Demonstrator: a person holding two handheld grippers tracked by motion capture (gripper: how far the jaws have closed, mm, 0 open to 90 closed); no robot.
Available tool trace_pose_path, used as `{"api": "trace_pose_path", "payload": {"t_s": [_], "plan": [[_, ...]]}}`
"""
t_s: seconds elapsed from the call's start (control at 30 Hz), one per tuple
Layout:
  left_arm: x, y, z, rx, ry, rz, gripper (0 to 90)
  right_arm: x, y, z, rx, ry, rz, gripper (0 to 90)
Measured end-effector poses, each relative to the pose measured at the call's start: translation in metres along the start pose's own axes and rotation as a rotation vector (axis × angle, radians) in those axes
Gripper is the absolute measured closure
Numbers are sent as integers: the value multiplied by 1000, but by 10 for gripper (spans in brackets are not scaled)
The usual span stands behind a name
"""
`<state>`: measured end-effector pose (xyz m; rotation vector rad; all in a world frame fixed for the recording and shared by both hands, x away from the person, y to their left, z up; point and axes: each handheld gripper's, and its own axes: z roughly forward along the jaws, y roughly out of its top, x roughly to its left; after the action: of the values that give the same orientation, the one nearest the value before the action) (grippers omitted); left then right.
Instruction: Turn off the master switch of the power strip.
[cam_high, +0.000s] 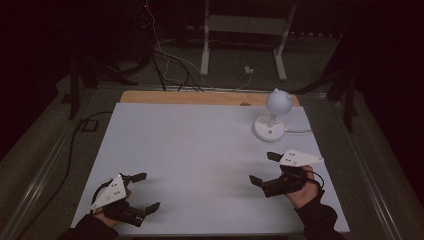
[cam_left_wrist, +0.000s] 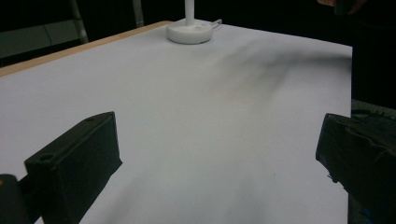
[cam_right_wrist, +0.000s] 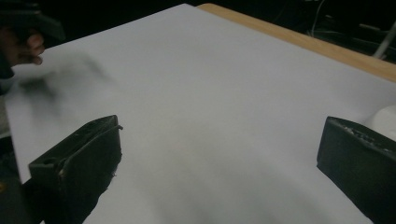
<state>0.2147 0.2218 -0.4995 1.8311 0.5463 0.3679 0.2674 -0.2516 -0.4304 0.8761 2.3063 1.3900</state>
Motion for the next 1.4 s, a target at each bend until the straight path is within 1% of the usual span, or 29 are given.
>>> {"api": "trace_pose_path", "payload": {"t_s": [0.17,0.27,0.37,0.5,0.63,0.67,0.7,0.77,0.83,0.9,0.93,1.03,1.07,1.1,1.13,1.2,1.23,1.3,1.37,1.4], "plan": [[0,0,0,-1,-1,-1,3,-11,5,-1,-16,-21,14,0],[0,0,0,2,3,1,3,-17,6,0,-15,-46,8,0],[0,0,0,-4,5,-5,3,-25,5,1,-23,-67,23,0],[0,0,0,-2,6,-2,3,-35,7,3,-29,-102,28,0],[0,0,0,0,5,-1,3,-48,9,7,-21,-124,37,0],[0,0,0,1,5,-1,3,-51,9,8,-22,-129,42,0],[0,0,0,1,5,-1,3,-54,9,9,-19,-125,51,0],[1,0,0,-3,4,-6,3,-60,9,12,-24,-140,56,0],[1,0,0,0,5,-2,3,-65,9,14,-16,-147,66,0],[1,0,0,-1,2,-3,3,-70,9,17,3,-162,63,0],[1,0,0,-4,2,-6,3,-72,9,19,1,-172,56,0],[1,0,0,0,3,-2,3,-80,8,21,-6,-183,76,0],[1,0,0,0,3,-2,3,-83,8,21,-9,-179,89,0],[1,0,0,-1,2,-2,3,-86,8,22,-9,-184,97,0],[1,0,0,-2,1,-5,3,-89,8,23,-9,-198,97,0],[1,0,0,1,2,-3,3,-95,8,25,-10,-203,118,0],[0,0,0,1,2,-1,3,-98,8,26,-11,-217,121,0],[1,0,0,0,1,-1,3,-104,8,27,0,-225,131,0],[1,0,0,0,1,-5,3,-109,8,29,5,-248,124,0],[1,0,0,2,1,-2,3,-111,8,30,12,-239,133,0]]}}
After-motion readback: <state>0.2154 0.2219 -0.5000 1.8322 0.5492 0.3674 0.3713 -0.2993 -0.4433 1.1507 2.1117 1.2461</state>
